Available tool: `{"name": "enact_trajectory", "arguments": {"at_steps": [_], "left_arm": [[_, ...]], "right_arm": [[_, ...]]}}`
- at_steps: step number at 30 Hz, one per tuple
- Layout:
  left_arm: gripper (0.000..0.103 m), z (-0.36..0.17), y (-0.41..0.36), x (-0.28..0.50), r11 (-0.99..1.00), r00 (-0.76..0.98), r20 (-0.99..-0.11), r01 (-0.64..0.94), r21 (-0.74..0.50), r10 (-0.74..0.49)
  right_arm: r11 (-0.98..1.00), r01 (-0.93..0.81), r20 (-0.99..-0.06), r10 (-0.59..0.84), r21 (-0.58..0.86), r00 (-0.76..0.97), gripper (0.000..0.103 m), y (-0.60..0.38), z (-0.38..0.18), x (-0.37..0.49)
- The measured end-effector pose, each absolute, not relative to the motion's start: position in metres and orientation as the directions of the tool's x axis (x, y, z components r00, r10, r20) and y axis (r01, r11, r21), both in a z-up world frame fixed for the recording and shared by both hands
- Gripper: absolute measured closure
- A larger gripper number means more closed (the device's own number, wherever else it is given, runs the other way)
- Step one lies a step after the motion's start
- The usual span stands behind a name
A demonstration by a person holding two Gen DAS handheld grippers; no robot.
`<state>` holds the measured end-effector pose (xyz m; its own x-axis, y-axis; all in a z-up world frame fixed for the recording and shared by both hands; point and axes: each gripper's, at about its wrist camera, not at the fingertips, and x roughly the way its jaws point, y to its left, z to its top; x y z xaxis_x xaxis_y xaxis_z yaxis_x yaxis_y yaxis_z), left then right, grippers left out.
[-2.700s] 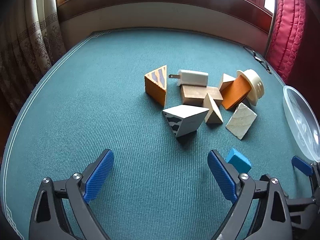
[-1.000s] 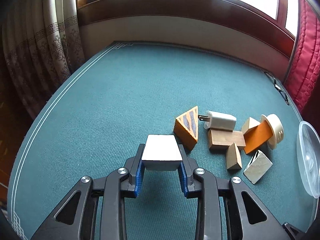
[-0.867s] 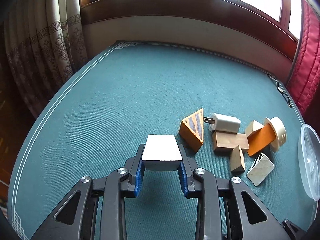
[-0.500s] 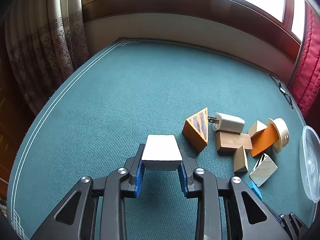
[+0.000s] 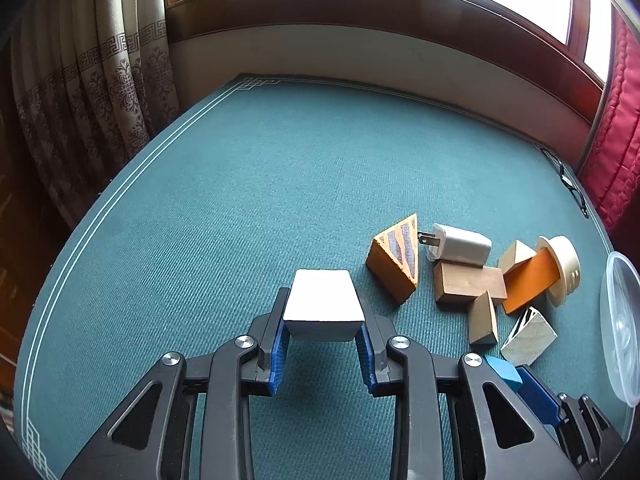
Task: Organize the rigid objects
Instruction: 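Grasp the blue cube with the right gripper while the left gripper holds the prism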
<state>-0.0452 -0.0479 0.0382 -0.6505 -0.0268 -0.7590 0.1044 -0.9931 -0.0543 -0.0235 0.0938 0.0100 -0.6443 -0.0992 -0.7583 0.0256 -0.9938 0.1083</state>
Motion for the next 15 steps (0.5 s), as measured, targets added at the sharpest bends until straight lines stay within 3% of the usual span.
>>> {"name": "enact_trajectory", "arguments": {"at_steps": [2, 15], "left_arm": [[0.072, 0.038, -0.047, -0.045, -0.993, -0.651, -0.759, 0.105, -0.055, -0.027], [0.072, 0.033, -0.038, -0.044, -0.994, -0.65, -0.759, 0.097, -0.045, -0.029]], "right_arm": [[-0.997, 0.016, -0.753, -0.067, 0.075, -0.654, 0.064, 0.093, 0.009, -0.022], [-0.994, 0.019, -0.756, -0.096, 0.111, -0.647, 0.067, 0.111, 0.011, -0.005]]}}
